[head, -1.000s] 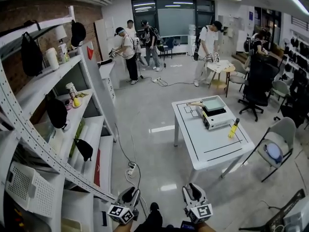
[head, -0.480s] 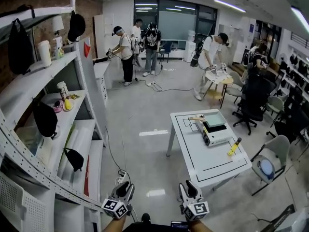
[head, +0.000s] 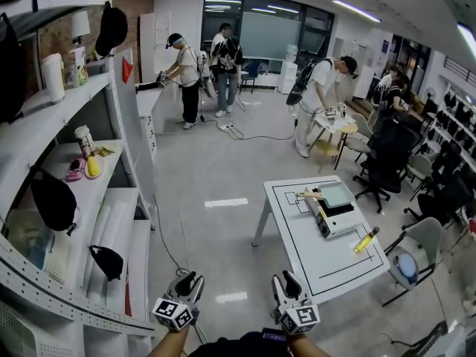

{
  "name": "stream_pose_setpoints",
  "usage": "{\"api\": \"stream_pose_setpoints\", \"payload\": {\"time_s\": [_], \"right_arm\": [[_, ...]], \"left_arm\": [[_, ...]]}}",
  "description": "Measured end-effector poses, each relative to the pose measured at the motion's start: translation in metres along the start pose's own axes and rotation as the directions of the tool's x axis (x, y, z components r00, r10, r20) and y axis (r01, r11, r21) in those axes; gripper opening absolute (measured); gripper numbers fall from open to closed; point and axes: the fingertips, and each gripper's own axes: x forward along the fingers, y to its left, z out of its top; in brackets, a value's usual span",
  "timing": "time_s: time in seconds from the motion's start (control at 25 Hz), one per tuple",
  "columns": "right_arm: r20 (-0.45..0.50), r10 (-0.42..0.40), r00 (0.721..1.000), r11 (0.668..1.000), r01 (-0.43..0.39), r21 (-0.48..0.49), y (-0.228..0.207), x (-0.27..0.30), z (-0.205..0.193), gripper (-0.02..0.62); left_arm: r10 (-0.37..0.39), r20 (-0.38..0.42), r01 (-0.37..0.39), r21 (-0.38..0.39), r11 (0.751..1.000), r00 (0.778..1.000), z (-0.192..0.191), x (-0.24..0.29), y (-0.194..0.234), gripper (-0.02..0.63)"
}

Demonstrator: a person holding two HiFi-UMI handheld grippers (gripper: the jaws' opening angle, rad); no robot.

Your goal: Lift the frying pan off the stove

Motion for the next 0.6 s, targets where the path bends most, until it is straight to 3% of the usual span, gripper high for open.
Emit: {"api": "stream_pose_setpoints", "payload": {"time_s": [0.12,0.28,0.6], "right_arm": [[-0.009,0.000,1.000,1.000,0.000,-0.024,-0.009,0.027,-0.001,0.146],[-0.010,-0.006,1.000,1.000,0.006,0.022,-0.030,0.075,-0.019,0.146],[0.031,0.021,0.999,0.998,-0.023,0.060,-0.070,0.195,-0.009,0.146]], "left_arm": [[0.011,0.007,-0.011,-0.020,1.000,1.000,0.005,0.019,0.022,0.115],[0.004,0.009,-0.004,-0.015,1.000,1.000,0.010,0.058,0.052,0.115],[-0.015,-0.020,0.015,0.016,1.000,1.000,0.037,0.160,0.108,0.115]]}}
